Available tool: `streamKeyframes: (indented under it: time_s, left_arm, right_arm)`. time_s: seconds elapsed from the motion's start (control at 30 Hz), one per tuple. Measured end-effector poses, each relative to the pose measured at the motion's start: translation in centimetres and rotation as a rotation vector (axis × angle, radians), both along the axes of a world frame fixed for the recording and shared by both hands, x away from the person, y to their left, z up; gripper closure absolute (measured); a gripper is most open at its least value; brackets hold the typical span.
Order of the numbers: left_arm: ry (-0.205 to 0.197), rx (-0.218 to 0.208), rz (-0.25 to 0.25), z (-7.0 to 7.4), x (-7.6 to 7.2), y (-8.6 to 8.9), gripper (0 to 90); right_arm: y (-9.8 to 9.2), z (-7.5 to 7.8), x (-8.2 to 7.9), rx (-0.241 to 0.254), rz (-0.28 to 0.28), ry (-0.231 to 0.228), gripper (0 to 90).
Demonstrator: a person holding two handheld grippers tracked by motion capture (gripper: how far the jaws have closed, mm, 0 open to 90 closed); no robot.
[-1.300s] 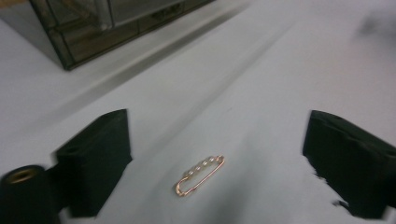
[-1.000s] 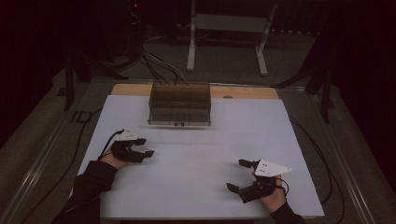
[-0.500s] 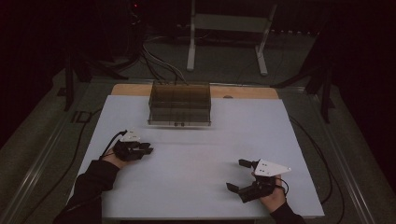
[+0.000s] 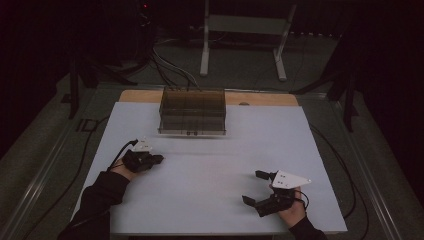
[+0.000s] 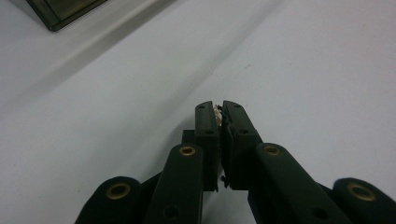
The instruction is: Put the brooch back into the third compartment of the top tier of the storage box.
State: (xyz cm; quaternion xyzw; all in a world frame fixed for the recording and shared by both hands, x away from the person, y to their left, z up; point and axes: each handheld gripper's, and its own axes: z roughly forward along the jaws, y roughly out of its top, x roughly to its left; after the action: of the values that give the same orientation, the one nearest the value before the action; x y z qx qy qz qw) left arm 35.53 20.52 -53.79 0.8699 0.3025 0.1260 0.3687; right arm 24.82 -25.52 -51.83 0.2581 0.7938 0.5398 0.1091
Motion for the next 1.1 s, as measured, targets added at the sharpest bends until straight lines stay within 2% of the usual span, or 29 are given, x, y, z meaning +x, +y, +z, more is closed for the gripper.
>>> streamKeyframes:
  time_s: [0.3,0.67,0.83,1.1]
  left_arm:
    - [0.011,-0.025,0.004,0.2,0.0,0.0,87.8]
    - [0.010,-0.036,-0.021,1.4,-0.8,-0.3,87.8]
    - [0.008,-0.028,-0.030,1.8,-1.1,-0.5,87.8]
    - [0.013,-0.056,-0.056,2.7,-1.4,-1.1,87.8]
  right_arm:
    - [0.0,0.0,0.0,0.001,-0.003,-0.002,0.0]
    - [-0.1,0.0,0.0,0.003,-0.010,-0.003,0.0]
    - [0.0,0.0,0.0,0.002,-0.009,-0.004,0.0]
    - [0.0,0.0,0.1,0.001,-0.011,0.001,0.0]
